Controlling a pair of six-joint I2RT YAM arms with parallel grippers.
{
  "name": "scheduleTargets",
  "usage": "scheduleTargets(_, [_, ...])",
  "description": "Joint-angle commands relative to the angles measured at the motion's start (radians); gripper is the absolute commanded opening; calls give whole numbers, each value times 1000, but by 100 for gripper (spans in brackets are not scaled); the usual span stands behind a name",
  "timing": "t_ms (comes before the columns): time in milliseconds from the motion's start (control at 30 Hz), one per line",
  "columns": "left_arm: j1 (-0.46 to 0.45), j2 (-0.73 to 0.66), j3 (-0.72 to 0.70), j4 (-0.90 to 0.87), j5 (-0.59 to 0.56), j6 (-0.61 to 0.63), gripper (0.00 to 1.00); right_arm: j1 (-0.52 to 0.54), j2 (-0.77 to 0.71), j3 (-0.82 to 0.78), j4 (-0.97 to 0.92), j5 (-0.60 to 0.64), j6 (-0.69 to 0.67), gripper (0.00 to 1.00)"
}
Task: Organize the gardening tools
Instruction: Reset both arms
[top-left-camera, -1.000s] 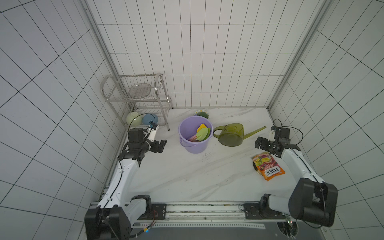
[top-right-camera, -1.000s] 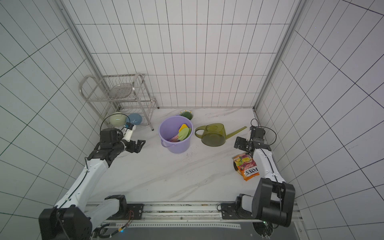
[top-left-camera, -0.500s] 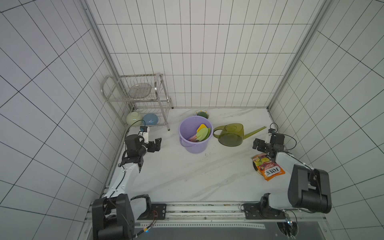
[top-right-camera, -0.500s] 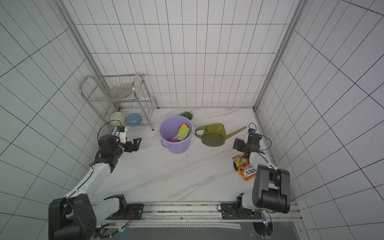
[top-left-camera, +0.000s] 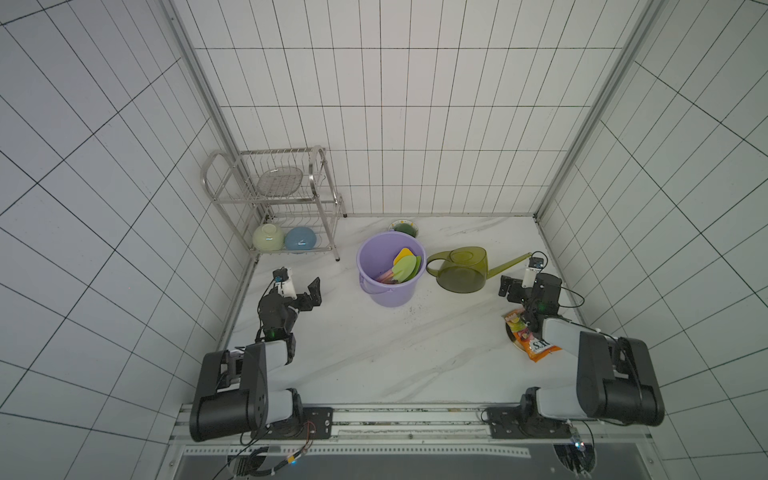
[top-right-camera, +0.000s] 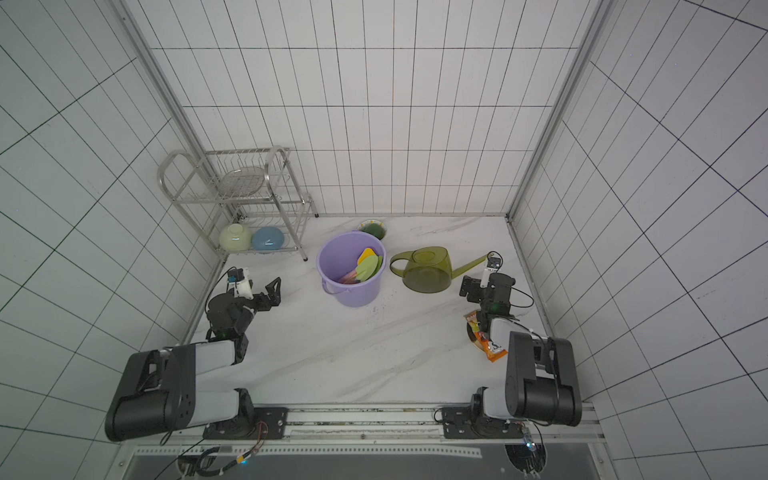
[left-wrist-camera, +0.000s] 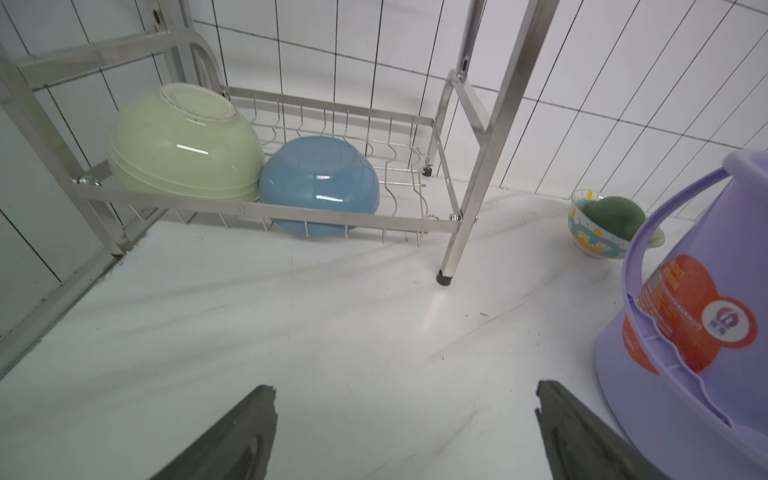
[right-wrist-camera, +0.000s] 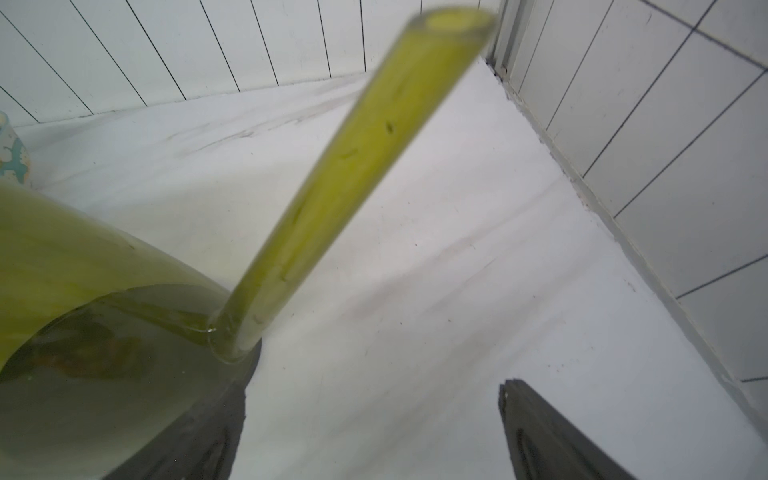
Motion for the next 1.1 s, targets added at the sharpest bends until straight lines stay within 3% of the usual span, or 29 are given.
scheduleTargets(0, [3,68,-19,221,-58,-42,98,12,40,-27,147,38,-30,99])
scheduleTargets(133, [-1,157,-23,311,-80,-49,98,12,119,-43,253,77,-13,99])
scheduleTargets(200, [-6,188,-12,322,-79,-45,98,12,127,-27,213,96,-7,99])
scheduleTargets(533, [-88,169,185,-78,-254,-5,98,16,123,-30,221,137,6,99])
scheduleTargets(1067, [-113,179,215,-124,-279,14,98,16,124,-29,220,136,6,99])
